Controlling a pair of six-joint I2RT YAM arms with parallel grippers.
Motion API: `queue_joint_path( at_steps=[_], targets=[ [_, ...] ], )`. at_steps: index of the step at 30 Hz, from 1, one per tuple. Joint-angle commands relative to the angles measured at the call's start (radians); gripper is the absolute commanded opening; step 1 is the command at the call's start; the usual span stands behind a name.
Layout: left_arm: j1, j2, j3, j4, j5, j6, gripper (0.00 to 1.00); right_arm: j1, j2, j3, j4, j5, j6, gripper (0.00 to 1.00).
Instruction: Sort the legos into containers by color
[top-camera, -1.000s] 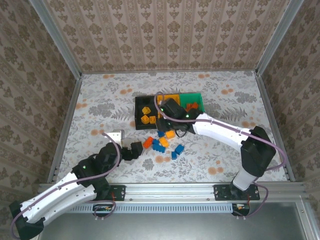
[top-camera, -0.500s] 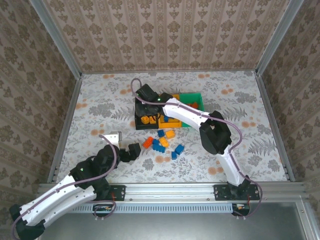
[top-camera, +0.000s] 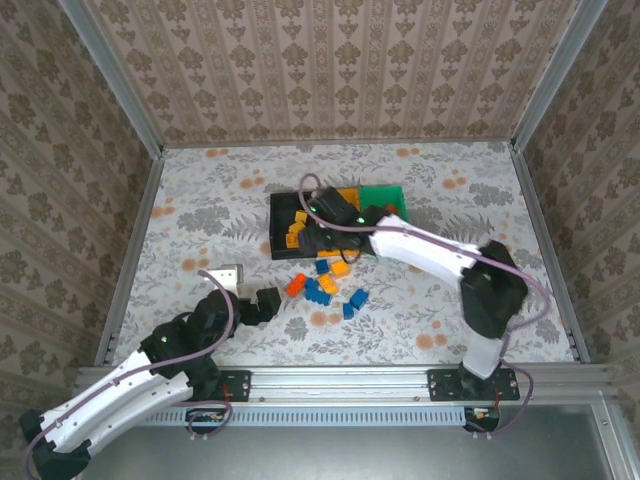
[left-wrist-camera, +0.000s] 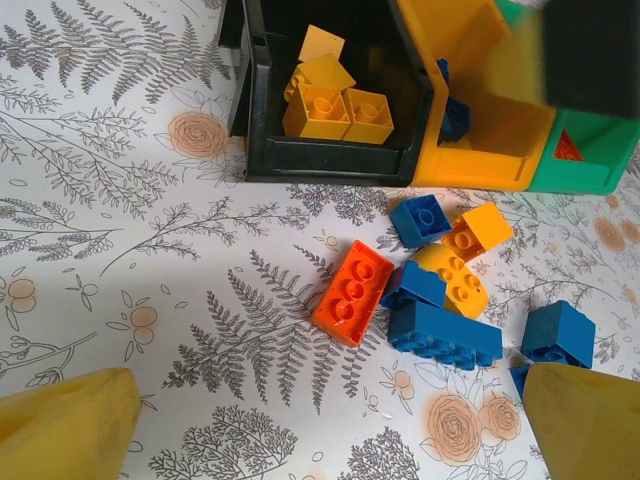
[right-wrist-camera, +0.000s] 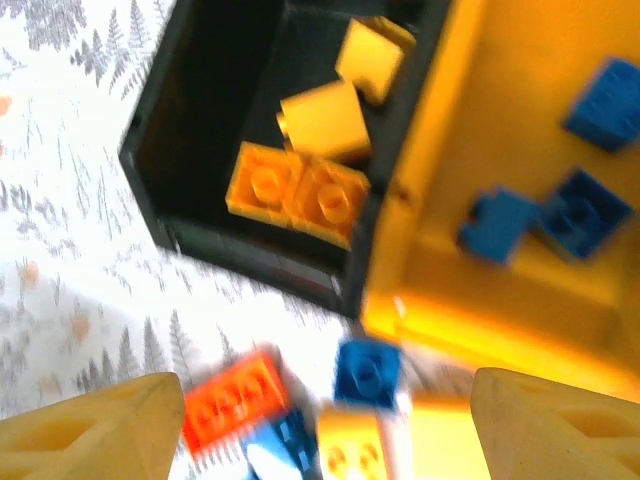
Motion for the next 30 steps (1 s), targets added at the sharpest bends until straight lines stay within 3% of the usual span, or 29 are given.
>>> queue_joint_path(
  at_steps=[1, 8, 21, 30],
  targets=[
    [0.012, -0.007, -0.021, 0.026, -0.003, -0.02, 1.0, 0.003, -0.147, -0.198, -0.013, 0.04, 0.052, 0.78],
    [0.028, 0.0, -0.035, 0.045, 0.002, -0.025, 1.0, 0.006, -0.246, -0.419, -0.04, 0.054, 0.124, 0.79],
    [0.037, -0.001, -0.048, 0.042, 0.029, -0.044, 1.0, 0.013, -0.1, -0.456, 0.03, 0.044, 0.239, 0.77],
    [0.044, 0.001, -0.063, 0.068, 0.032, -0.044, 1.0, 0.013, -0.156, -0.55, -0.047, 0.1, 0.264, 0.66]
  ],
)
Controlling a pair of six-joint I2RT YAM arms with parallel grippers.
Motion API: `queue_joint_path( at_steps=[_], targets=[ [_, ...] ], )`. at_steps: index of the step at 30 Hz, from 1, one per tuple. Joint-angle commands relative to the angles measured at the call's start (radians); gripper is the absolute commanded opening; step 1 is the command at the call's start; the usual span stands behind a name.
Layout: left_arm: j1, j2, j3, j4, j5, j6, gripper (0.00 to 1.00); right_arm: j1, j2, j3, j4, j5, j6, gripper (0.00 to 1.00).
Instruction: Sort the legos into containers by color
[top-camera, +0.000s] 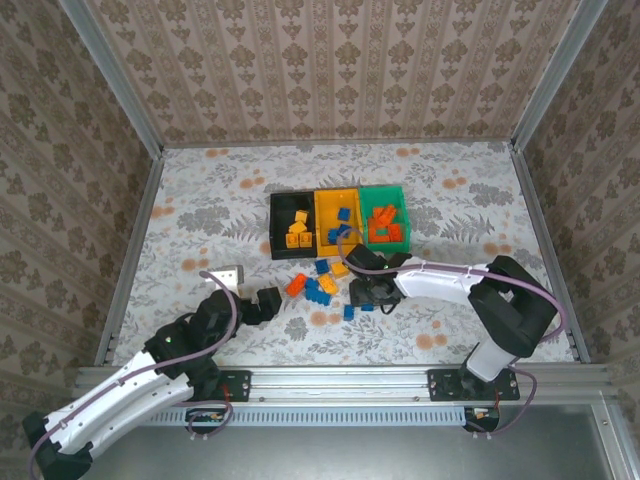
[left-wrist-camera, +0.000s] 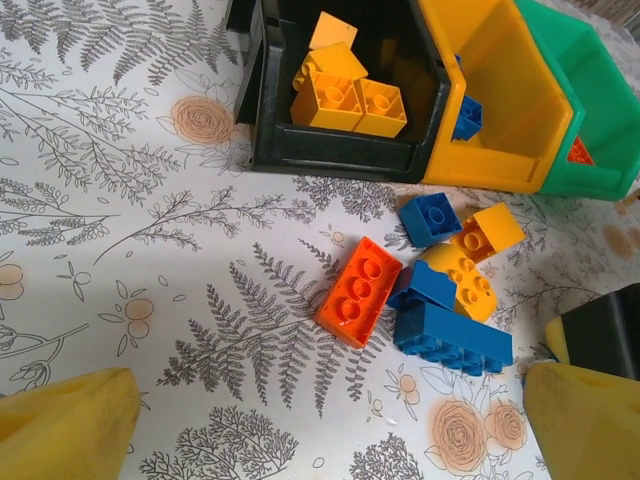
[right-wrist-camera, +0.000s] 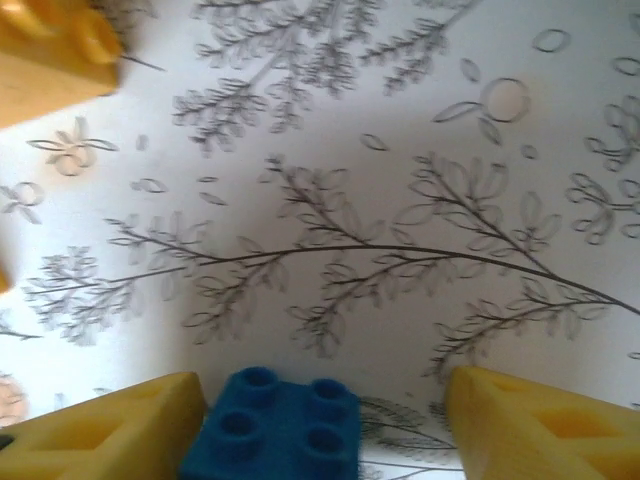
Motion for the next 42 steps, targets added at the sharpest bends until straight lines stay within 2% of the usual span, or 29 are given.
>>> queue_joint_path(
  at_steps=[1, 8, 11, 15, 20, 26, 32, 34, 38, 42],
  targets=[
    [0.01, -0.002, -0.017, 0.018, 0.007, -0.022, 1.0, 0.006, -0.042, -0.042, -0.067, 0.043, 0.032, 0.63],
    [0.017, -0.002, -0.018, 0.013, 0.017, -0.022, 1.0, 0.006, -0.1, -0.056, -0.016, 0.033, 0.003, 0.38],
    [0.019, 0.0, -0.018, 0.012, 0.024, -0.021, 1.0, 0.004, -0.161, -0.023, -0.027, 0.029, -0.038, 0.32],
    [0.022, 0.017, -0.018, 0.027, 0.037, -0.013, 1.0, -0.002, -0.189, 0.113, -0.066, 0.052, -0.113, 0.28],
    [0.025, 0.078, 0.0, 0.039, 0.05, -0.004, 1.0, -0.054, -0.051, 0.307, -0.043, 0.059, -0.165, 0.28],
    [0.026, 0.152, 0.036, 0.044, 0.082, 0.039, 1.0, -0.102, 0.183, 0.563, -0.053, 0.112, -0.197, 0.3],
    [0.026, 0.231, 0.065, 0.075, 0.12, 0.086, 1.0, -0.142, 0.365, 0.744, -0.119, 0.149, -0.196, 0.34],
    [0.025, 0.271, 0.084, 0.08, 0.136, 0.105, 1.0, -0.145, 0.395, 0.776, -0.131, 0.142, -0.191, 0.41],
    [0.023, 0.37, 0.116, 0.13, 0.186, 0.148, 1.0, -0.146, 0.36, 0.755, -0.109, 0.13, -0.177, 0.66],
    [0.009, 0.507, 0.168, 0.2, 0.229, 0.192, 1.0, -0.152, 0.251, 0.656, -0.08, 0.135, -0.148, 0.73]
  ],
)
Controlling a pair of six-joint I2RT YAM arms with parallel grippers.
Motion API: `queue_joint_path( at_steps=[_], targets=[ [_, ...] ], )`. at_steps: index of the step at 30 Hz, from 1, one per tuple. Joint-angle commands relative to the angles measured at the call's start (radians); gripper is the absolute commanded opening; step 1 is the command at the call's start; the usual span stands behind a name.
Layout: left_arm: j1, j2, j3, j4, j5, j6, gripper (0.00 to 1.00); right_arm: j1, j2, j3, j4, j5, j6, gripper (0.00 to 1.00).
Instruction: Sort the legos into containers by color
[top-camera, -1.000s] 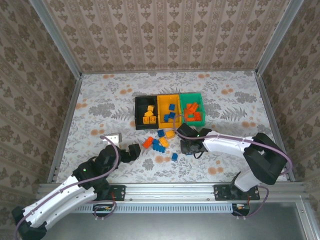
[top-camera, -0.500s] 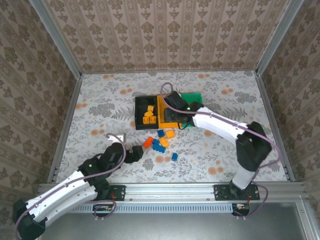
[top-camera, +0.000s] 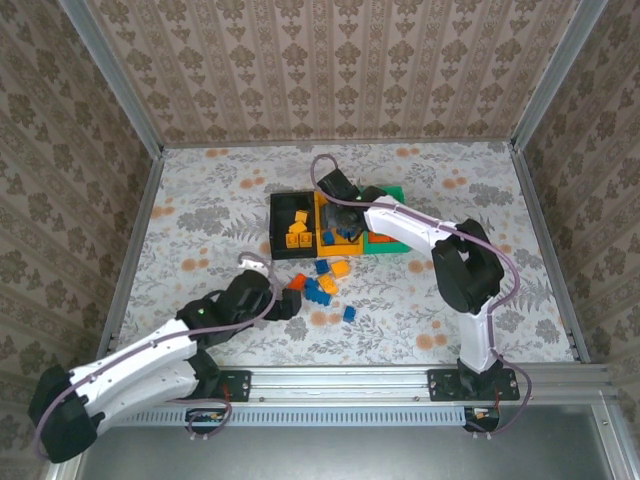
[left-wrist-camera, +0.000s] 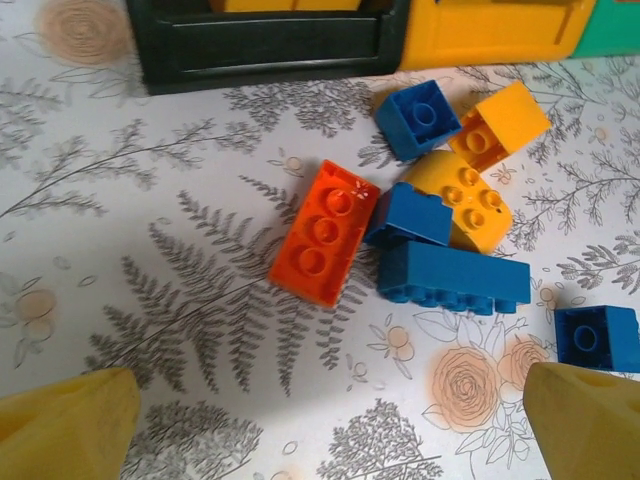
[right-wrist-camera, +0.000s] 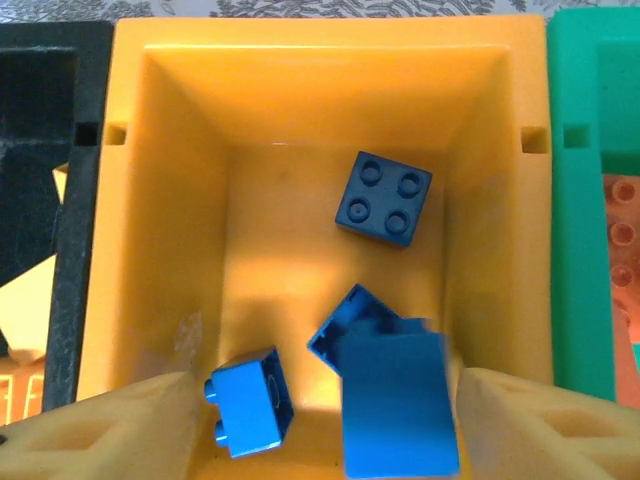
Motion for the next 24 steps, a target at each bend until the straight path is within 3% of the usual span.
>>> queue_joint_path(
  at_steps=[1, 7, 13, 19, 24],
  targets=[
    [-0.018, 0.105, 0.078, 0.09, 0.057, 0.083, 1.0, -0.007, -0.143, -0.088, -0.011, 0.024, 0.028, 0.74],
    [-0.153, 0.412, 0.265, 0.115, 0.055, 0.2, 0.99, -0.048, -0.376, -0.347, 0.04, 0.02, 0.069, 0.76],
    [-0.255, 0.687, 0.42, 0.083, 0.103, 0.258, 0.9, -0.11, -0.569, -0.536, 0.033, 0.015, 0.076, 0.77],
    [-0.292, 0.815, 0.498, 0.035, 0.1, 0.299, 0.81, -0.154, -0.678, -0.613, 0.035, 0.006, 0.079, 0.78],
    [-0.303, 0.899, 0.544, -0.008, 0.115, 0.311, 0.66, -0.173, -0.706, -0.631, 0.039, 0.001, 0.079, 0.79]
  ],
)
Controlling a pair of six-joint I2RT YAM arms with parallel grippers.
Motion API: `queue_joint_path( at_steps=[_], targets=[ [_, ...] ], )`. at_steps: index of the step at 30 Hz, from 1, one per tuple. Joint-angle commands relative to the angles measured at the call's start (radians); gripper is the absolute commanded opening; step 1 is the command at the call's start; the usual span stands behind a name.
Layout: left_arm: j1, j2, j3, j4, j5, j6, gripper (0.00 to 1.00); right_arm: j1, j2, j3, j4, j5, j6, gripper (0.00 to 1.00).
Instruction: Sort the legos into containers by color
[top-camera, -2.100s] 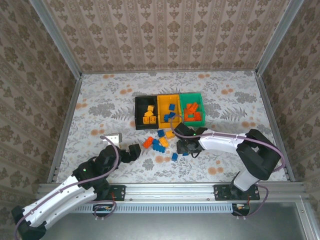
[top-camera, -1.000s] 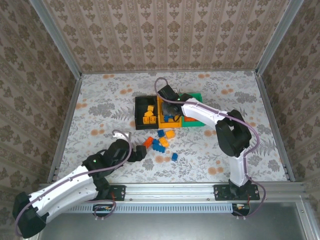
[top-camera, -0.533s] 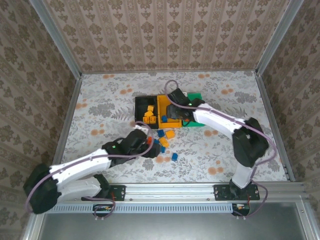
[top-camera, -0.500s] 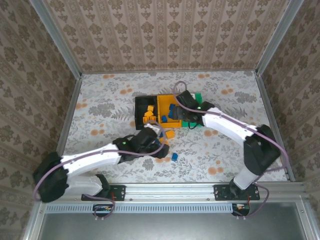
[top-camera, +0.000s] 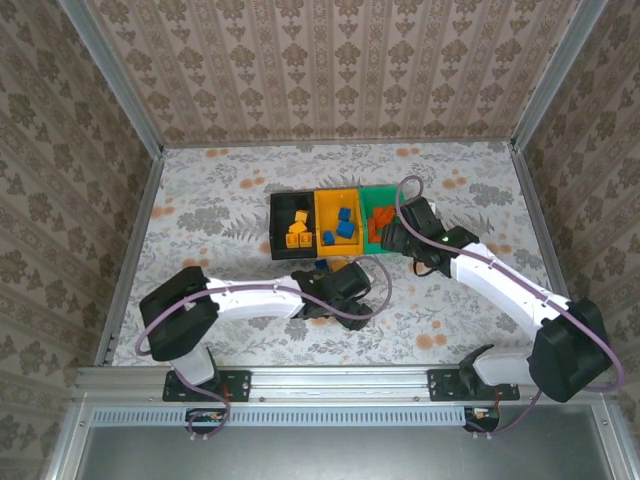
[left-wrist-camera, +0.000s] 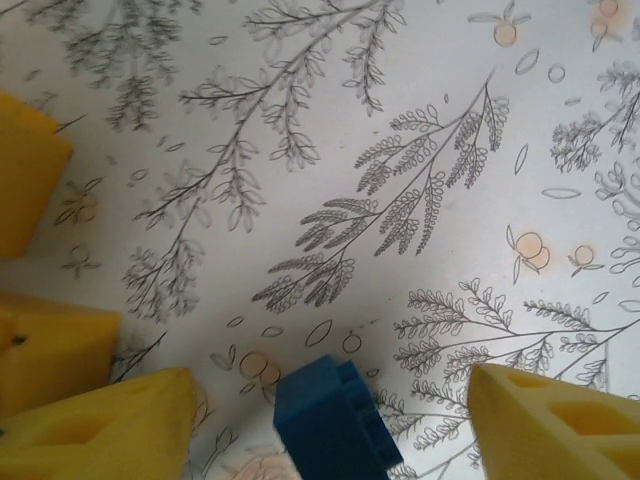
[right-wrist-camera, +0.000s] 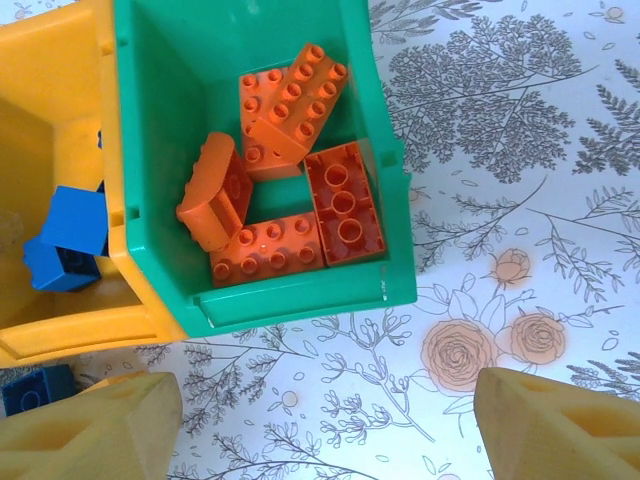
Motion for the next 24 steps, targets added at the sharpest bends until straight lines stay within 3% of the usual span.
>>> queue_joint_path(
  at_steps=[1, 10, 17, 24],
  targets=[
    [-0.008, 0.044, 0.02, -0.076, 0.027, 0.027, 0.63, -0.013, -0.028, -0.019, 0.008, 0.001, 0.015, 0.79],
    [-0.019, 0.051, 0.02, -0.098, 0.01, 0.031, 0.44, -0.026, -0.029, -0.029, 0.02, -0.009, 0.022, 0.79],
    [-0.03, 0.036, 0.02, -0.098, -0.015, 0.033, 0.21, -0.031, -0.033, -0.031, 0.02, -0.009, 0.022, 0.79],
    [0.02, -0.129, 0.009, -0.052, -0.027, 0.03, 0.16, -0.032, -0.05, -0.043, 0.018, -0.015, 0.025, 0.79]
  ],
)
